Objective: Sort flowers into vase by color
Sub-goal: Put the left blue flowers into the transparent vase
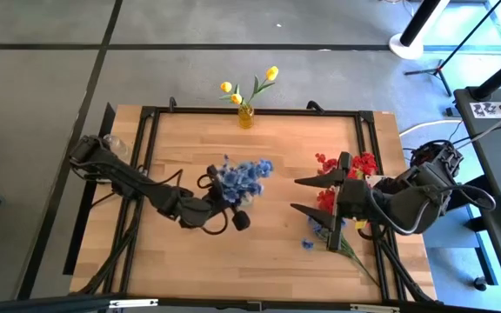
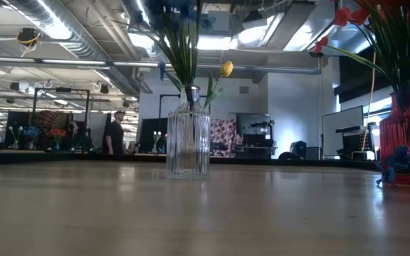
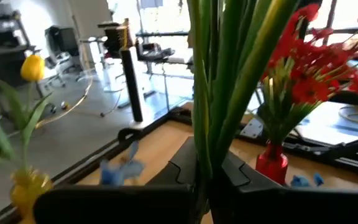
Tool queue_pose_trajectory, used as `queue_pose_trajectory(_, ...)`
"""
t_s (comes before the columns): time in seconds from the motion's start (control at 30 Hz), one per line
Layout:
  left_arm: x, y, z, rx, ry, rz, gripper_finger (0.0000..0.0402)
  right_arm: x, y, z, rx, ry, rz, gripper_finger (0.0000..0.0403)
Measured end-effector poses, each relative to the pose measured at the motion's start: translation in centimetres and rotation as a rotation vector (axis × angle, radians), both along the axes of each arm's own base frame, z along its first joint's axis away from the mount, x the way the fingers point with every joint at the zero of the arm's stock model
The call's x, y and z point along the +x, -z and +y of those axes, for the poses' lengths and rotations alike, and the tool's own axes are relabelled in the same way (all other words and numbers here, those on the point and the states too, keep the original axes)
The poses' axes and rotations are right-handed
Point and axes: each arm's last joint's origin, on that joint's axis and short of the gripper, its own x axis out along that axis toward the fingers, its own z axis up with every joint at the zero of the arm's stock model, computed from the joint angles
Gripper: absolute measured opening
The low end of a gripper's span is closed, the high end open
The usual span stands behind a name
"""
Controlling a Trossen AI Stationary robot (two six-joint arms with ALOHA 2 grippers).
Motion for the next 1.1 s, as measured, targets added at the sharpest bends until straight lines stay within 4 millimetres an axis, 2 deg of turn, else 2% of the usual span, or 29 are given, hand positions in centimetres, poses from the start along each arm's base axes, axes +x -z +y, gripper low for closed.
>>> queue_pose_trajectory(0.2, -0.3, 1.1, 0.4, -0.122, -0.066, -0.023, 0.0010, 0.1, 0.1, -0.1, -0.006, 0.004, 0.009, 0.0220)
queue_pose_trajectory(0.33, 0.0, 1.6, 1.0, -0.122, -0.105, -0.012, 0.0011, 0.1, 0.2, -0.1, -0.009, 0.004, 0.012, 0.0220)
queue_pose_trajectory(0.6, 0.4, 2.0, 2.2, -0.201, -0.095, -0.015, 0.0011, 0.1, 0.2, -0.1, -0.003, 0.004, 0.012, 0.0220)
queue_pose_trajectory(0.87, 0.0, 3.2, 2.4, -0.313, -0.098, 0.020, 0.0013, 0.0, 0.6, -0.1, 0.011, 0.000, 0.043, 0.0220)
queue_pose_trajectory(0.97, 0.0, 3.3, 2.4, -0.327, -0.084, 0.029, 0.0030, 0.0, 0.7, -0.1, 0.005, -0.007, 0.053, 0.0220)
queue_pose_trajectory(1.1, -0.1, 3.2, 2.3, -0.324, -0.023, 0.074, 0.0074, 0.0, 0.8, 0.0, 0.005, -0.020, 0.060, 0.0221)
